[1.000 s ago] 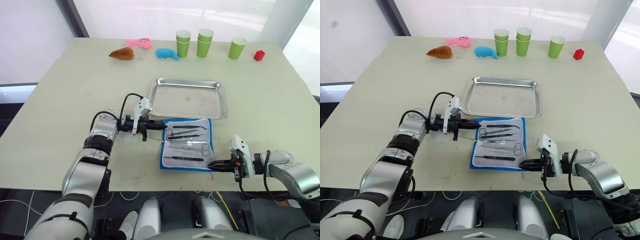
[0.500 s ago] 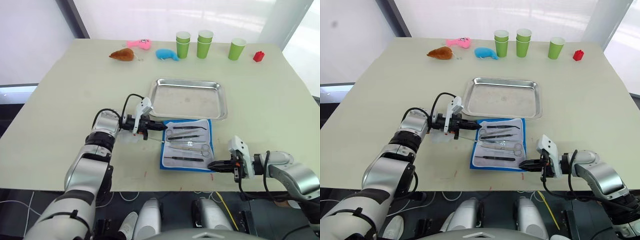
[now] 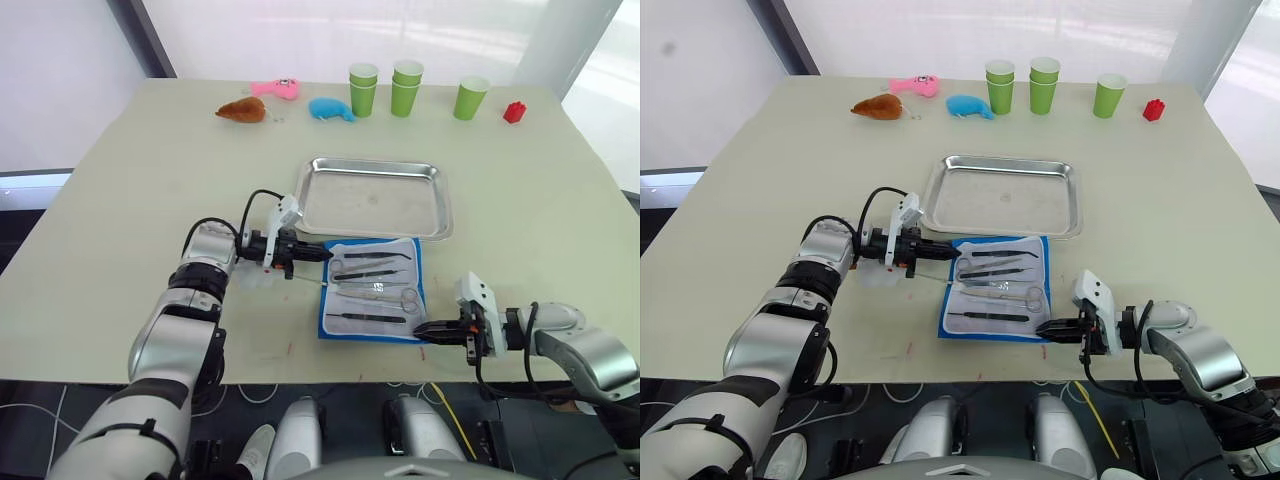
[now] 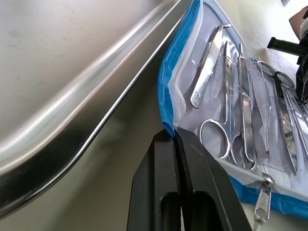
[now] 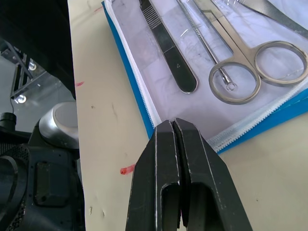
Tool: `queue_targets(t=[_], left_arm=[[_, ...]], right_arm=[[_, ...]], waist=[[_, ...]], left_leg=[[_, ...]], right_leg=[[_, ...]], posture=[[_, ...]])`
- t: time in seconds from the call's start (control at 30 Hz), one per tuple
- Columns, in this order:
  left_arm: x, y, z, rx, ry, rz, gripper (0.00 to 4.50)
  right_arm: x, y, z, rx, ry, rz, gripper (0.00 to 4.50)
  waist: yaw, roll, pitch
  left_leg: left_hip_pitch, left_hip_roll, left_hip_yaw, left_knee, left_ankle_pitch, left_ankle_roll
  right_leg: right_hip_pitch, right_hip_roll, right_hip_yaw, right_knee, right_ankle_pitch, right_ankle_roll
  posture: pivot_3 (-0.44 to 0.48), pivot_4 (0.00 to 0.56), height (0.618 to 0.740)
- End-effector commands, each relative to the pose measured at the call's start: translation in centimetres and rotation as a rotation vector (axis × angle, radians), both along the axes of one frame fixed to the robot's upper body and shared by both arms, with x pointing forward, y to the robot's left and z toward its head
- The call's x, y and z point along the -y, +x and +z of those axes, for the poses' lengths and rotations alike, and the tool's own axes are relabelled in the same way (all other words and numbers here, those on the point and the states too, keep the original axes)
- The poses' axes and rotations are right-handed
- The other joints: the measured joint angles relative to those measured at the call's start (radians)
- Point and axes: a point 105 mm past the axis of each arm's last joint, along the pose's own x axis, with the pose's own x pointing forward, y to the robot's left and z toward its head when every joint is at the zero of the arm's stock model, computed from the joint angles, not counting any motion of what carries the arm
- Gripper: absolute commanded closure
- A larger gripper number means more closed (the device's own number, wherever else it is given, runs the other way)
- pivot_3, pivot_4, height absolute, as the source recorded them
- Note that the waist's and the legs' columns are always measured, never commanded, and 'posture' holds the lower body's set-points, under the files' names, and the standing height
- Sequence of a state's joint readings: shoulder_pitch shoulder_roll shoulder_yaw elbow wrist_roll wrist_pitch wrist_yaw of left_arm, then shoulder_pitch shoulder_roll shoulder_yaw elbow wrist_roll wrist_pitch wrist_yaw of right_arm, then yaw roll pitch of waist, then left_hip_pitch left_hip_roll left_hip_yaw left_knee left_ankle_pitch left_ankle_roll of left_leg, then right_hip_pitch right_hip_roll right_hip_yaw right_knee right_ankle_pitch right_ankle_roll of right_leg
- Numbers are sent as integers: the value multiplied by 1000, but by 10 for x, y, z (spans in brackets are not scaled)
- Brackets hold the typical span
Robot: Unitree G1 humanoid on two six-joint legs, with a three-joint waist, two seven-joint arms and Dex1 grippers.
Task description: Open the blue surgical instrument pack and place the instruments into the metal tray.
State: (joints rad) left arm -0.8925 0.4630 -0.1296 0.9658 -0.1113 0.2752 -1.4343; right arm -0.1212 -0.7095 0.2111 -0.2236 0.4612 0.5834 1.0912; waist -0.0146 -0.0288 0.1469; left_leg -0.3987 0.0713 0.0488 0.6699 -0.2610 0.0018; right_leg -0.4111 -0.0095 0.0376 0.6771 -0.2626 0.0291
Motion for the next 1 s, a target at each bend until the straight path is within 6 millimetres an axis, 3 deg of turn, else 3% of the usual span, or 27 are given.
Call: queue_targets(t=[0.03,0.27,0.37,0.4,0.5,1.0], left_arm=[[-3,-2,-17,-45,6,49,4500],[-7,-6,-14,-131,-74,71,4500],[-8,-6,-14,-134,-77,80,3732],[-8,-5,-15,-118,-70,88,3155],[-9,-2,-16,-90,-63,110,2002],[-17,-5,-2,-116,-169,128,2002]], right_arm=[[-1,-7,-14,-49,-33,4,4482],[-1,-6,-15,-38,-37,0,4482],[-1,-6,-16,-38,-36,0,4500],[-1,-6,-16,-38,-36,0,4500],[-1,-6,-16,-36,-35,-3,4500],[1,-12,-13,-75,-30,11,4500]], waist=[[1,0,0],[-2,0,-2],[-2,0,-2],[-2,0,-2],[-1,0,-5],[-3,0,-8]], left_leg=[[0,0,0,0,0,0],[1,0,0,0,0,0],[1,0,0,0,0,0],[1,0,0,0,0,0],[1,0,0,0,0,0],[2,0,0,0,0,0]], right_leg=[[0,0,0,0,0,0],[0,0,0,1,0,0],[0,0,0,1,0,0],[0,0,0,1,0,0],[0,0,0,1,0,0],[1,1,1,1,0,0]], posture=[[0,150,740],[0,150,740],[0,150,740],[0,150,740],[0,150,740],[0,150,740]])
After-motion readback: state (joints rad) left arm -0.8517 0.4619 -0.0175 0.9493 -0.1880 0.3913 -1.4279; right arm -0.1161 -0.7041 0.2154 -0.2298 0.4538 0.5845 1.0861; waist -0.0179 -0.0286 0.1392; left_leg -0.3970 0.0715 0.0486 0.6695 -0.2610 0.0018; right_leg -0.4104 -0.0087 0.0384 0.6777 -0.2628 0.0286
